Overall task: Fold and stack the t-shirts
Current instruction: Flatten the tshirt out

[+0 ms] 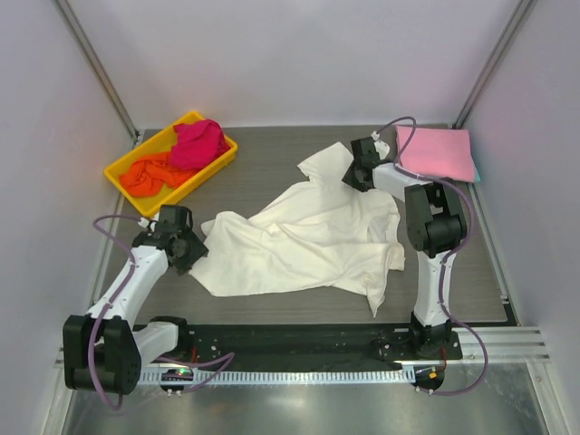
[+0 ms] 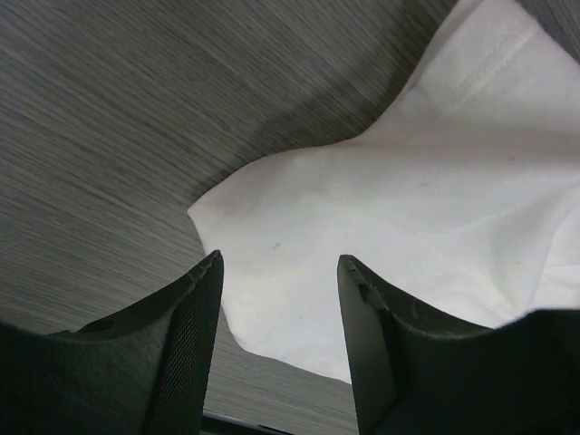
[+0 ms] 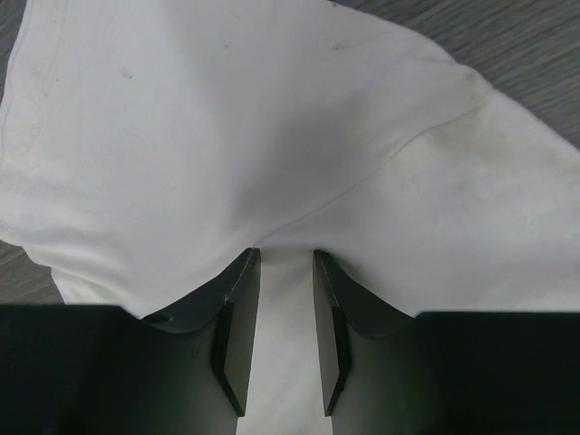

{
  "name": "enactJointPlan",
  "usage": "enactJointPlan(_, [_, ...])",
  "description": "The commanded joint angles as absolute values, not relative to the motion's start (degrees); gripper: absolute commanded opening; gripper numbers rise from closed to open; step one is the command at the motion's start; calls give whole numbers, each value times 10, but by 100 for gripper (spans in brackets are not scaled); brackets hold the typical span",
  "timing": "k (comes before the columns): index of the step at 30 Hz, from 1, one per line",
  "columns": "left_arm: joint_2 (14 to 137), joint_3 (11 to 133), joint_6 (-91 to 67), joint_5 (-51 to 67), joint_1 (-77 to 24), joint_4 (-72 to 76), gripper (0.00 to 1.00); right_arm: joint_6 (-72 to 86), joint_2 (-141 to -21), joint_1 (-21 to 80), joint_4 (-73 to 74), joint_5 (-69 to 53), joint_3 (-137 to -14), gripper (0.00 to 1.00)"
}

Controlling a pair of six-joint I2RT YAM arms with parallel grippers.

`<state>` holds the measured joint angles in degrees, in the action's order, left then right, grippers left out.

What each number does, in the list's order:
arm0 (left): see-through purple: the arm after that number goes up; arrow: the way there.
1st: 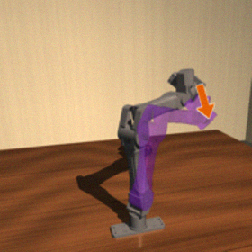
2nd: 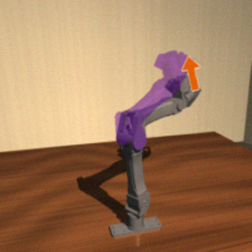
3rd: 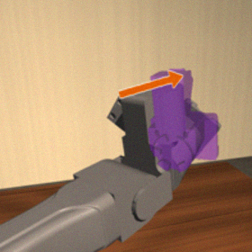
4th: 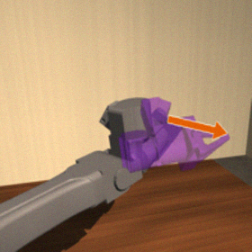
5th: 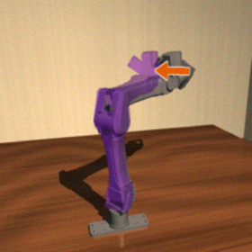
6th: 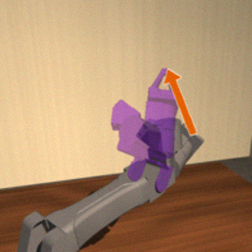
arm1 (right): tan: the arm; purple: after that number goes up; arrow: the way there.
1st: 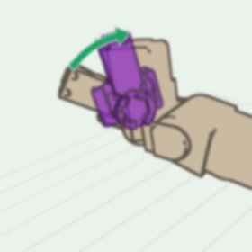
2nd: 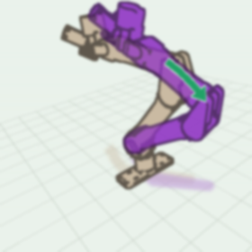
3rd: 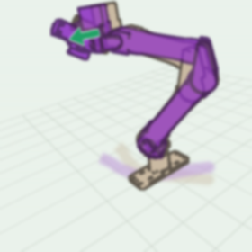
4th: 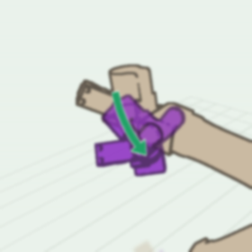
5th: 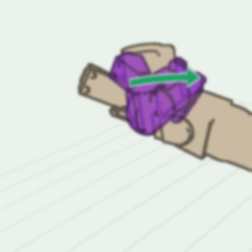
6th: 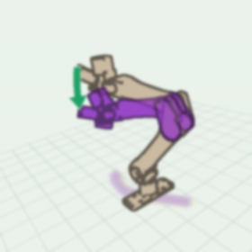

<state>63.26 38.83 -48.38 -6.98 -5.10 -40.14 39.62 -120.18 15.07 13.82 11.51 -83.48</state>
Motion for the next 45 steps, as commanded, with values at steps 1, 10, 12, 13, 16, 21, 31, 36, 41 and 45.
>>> enactJointPlan(1, [636, 381, -505, -105, -47, -395, 55, 397, -1230, 133, 170, 146, -863, 36])
enactJointPlan(10, [624, 310, -547, -116, -47, -332, 53, 399, -1211, 117, 174, 121, -868, 36])
enactJointPlan(12, [627, 298, -551, -98, -47, -306, 50, 399, -1205, 116, 173, 119, -867, 36])
enactJointPlan(13, [628, 295, -551, -93, -47, -294, 42, 398, -1202, 117, 171, 117, -866, 36])
enactJointPlan(16, [637, 317, -545, -99, -47, -279, 12, 399, -1186, 117, 169, 114, -860, 36])
enactJointPlan(21, [659, 391, -512, -110, -48, -294, 0, 399, -1138, 117, 168, 108, -829, 36])
enactJointPlan(31, [780, 524, -464, -174, -133, -346, 0, 396, -1021, 120, 148, 80, -715, 36])
enactJointPlan(36, [825, 602, -458, -249, -197, -416, 0, 388, -988, 122, 149, 69, -682, 37])
enactJointPlan(41, [876, 626, -417, -171, -199, -348, 1, 385, -947, 127, 148, 53, -652, 38])
enactJointPlan(45, [947, 714, -373, -171, -198, -415, 23, 379, -919, 128, 153, 48, -638, 39])
